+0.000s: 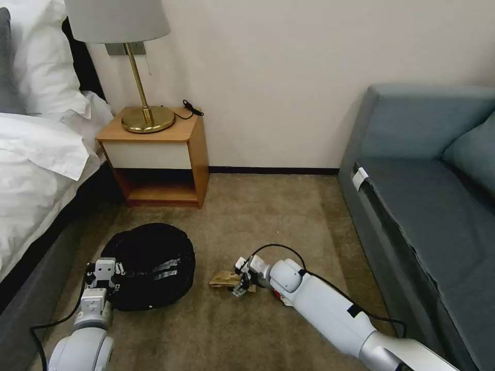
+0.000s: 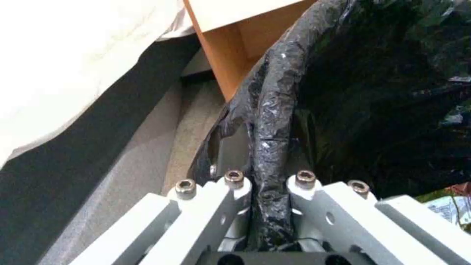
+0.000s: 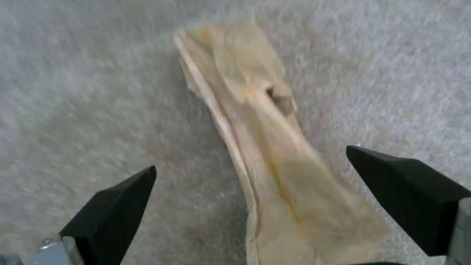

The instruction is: Pick up the trash bin, then pick up the garbage on the floor and place it into the trash bin.

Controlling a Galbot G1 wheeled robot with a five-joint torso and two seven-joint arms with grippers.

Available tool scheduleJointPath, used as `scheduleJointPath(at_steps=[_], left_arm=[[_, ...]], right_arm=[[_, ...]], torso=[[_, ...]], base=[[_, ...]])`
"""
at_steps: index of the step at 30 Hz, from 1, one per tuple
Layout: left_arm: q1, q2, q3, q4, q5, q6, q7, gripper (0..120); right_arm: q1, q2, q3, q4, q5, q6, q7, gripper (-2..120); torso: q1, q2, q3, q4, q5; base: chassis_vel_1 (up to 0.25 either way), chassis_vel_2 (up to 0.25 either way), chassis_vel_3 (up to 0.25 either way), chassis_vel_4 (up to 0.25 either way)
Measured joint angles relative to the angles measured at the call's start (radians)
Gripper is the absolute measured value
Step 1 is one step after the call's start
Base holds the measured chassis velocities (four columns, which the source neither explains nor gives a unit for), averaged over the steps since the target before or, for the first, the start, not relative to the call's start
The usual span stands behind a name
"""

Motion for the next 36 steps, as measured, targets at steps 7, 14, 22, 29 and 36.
scheduleJointPath(at_steps=[7, 14, 22, 29, 36], left_arm=[[0.015, -0.028, -0.003, -0.011, 0.009, -0.007, 0.0, 2], [0.032, -0.036, -0.013, -0.019, 0.012, -0.018, 0.0, 2], [0.038, -0.047, -0.012, -0.025, 0.019, -0.023, -0.002, 2], [0.047, -0.05, -0.015, -0.027, 0.023, -0.034, -0.004, 2], [0.056, -0.06, -0.019, -0.027, 0.029, -0.055, -0.007, 2]], right_arm=[[0.011, 0.053, 0.011, -0.117, -0.078, 0.049, -0.001, 93], [0.002, 0.056, 0.032, -0.121, -0.098, 0.083, -0.027, 67], [-0.003, 0.05, 0.047, -0.111, -0.09, 0.095, -0.026, 39], [-0.008, 0.049, 0.075, -0.11, -0.092, 0.108, -0.029, 16], [-0.013, 0.037, 0.108, -0.112, -0.117, 0.148, -0.053, 0]], torso=[[0.0, 0.0, 0.0, 0.0001, -0.0001], [0.0, 0.0, 0.0, 0.0001, 0.0], [0.0, 0.0, 0.0, 0.0, 0.0], [0.0, 0.0, 0.0, 0.0001, 0.0], [0.0, 0.0, 0.0, 0.0, 0.0]], base=[[0.0, 0.0, 0.0, 0.0], [0.0, 0.0, 0.0, 0.0], [0.0, 0.0, 0.0, 0.0], [0.0, 0.0, 0.0, 0.0], [0.0, 0.0, 0.0, 0.0]])
